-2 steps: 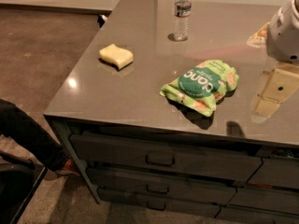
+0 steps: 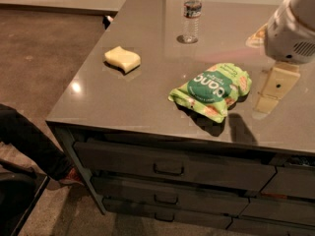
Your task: Pick green rice chip bag
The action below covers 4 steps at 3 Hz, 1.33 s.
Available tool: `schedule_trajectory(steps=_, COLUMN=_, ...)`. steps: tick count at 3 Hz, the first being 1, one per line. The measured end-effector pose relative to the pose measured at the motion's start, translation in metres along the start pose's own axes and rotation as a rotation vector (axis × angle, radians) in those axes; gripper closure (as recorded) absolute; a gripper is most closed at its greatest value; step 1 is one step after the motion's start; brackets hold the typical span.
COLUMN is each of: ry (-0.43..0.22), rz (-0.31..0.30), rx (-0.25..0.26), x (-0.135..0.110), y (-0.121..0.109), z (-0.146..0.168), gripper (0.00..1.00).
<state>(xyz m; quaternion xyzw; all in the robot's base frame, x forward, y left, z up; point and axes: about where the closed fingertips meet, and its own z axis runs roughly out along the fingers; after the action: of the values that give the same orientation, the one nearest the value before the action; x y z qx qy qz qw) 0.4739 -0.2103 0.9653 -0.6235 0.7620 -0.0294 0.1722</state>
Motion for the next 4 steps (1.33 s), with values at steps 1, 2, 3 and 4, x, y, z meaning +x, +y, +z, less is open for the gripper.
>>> schedule_trajectory(steps=1, ry=-0.014, rz=-0.059, rx=-0.027, x=-0.003, y=-0.024, z=0.027, gripper=0.00)
schedule_trajectory(steps=2, ry=-0.018, rz=-0.124, rx=-0.065, x=-0.005, y=-0.044, z=0.051, gripper=0.00)
schedule_trajectory(steps=3, ry=-0.017, rz=-0.176, rx=-0.116, x=-0.008, y=-0.061, z=0.076, gripper=0.00)
schedule_trajectory(steps=4, ry=-0.028, rz=-0.226, rx=-0.156, x=-0.015, y=-0.075, z=0.098, gripper=0.00)
